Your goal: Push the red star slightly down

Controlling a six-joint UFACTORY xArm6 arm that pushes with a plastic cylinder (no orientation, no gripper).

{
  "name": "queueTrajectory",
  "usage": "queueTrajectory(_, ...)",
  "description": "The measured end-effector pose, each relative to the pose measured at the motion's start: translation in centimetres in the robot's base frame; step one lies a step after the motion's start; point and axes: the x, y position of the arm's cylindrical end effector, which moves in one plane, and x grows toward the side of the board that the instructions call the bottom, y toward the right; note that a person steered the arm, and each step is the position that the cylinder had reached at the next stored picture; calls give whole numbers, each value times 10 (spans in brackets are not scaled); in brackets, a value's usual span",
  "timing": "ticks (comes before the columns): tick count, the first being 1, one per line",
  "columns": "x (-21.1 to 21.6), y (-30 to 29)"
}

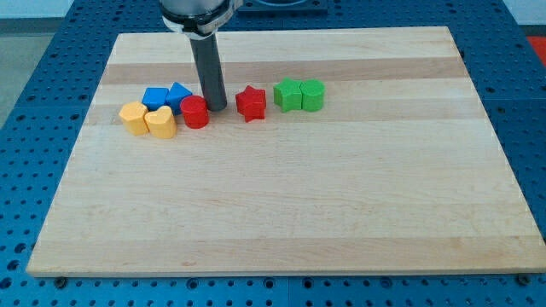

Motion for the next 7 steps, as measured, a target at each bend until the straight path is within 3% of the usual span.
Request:
queueTrajectory(1, 11, -6)
queueTrajectory(3, 45, 49)
queueTrajectory(5, 27, 121)
queueTrajectory(7, 6, 100)
